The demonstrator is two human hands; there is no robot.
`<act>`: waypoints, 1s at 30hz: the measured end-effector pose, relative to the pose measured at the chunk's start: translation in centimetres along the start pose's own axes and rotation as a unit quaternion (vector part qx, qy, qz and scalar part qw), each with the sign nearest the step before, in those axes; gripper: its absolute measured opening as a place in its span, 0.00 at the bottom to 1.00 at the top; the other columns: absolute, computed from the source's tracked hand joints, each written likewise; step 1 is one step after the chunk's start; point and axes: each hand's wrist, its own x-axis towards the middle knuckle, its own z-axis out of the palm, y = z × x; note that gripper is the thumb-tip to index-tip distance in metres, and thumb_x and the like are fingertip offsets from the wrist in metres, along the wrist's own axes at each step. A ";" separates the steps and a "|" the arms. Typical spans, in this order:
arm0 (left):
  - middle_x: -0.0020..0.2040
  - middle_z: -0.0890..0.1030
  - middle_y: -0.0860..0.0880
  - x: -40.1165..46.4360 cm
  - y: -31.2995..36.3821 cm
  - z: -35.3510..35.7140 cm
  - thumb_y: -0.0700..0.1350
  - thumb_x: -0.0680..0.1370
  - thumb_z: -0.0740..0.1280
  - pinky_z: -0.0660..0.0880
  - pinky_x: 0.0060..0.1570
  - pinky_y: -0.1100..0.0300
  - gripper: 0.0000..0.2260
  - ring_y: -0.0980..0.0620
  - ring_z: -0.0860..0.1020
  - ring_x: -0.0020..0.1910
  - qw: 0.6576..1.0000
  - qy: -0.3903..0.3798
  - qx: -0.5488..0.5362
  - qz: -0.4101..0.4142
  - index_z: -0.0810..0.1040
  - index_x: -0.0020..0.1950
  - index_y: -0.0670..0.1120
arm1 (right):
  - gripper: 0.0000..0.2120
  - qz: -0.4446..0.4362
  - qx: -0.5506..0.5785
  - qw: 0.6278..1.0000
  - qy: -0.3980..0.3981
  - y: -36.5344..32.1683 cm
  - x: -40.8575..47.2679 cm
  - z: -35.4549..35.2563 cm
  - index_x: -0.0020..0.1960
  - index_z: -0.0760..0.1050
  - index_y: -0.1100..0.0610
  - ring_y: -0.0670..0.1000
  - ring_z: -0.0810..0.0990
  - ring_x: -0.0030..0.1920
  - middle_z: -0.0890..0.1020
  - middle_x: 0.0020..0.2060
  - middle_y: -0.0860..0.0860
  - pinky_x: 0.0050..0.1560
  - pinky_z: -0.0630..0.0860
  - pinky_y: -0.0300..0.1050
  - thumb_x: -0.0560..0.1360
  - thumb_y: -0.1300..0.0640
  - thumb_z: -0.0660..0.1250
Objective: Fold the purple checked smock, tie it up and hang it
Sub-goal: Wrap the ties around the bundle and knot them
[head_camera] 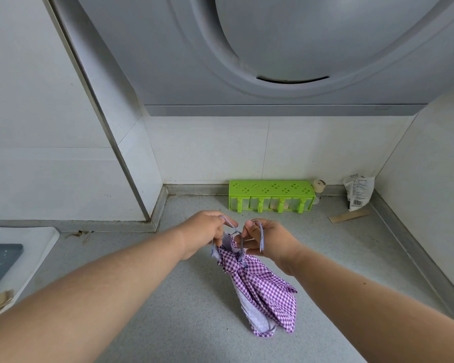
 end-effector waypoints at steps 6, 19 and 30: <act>0.28 0.70 0.52 0.4 -0.8 -0.1 0.40 0.88 0.52 0.69 0.45 0.54 0.19 0.51 0.75 0.32 0.996 0.019 -0.087 -0.011 0.84 0.53 0.43 | 0.13 0.026 -0.064 0.998 0.005 0.6 0.7 -0.2 0.46 0.77 0.59 0.48 0.87 0.42 0.86 0.41 0.53 0.43 0.83 0.42 0.86 0.54 0.61; 0.46 0.86 0.40 -0.4 -1.9 -0.2 0.42 0.89 0.50 0.58 0.28 0.59 0.15 0.52 0.66 0.28 0.968 -0.036 -0.234 -0.088 0.70 0.45 0.47 | 0.16 0.059 0.017 0.998 0.018 2.1 2.2 0.6 0.45 0.76 0.59 0.54 0.83 0.42 0.86 0.45 0.58 0.41 0.79 0.45 0.87 0.51 0.59; 0.32 0.63 0.52 -0.2 -3.0 1.1 0.44 0.87 0.54 0.56 0.29 0.60 0.09 0.54 0.58 0.28 0.949 -0.067 -0.263 -0.164 0.67 0.47 0.50 | 0.08 0.078 0.080 0.990 0.080 2.2 2.6 3.0 0.52 0.84 0.63 0.49 0.78 0.31 0.82 0.34 0.55 0.35 0.78 0.43 0.83 0.62 0.66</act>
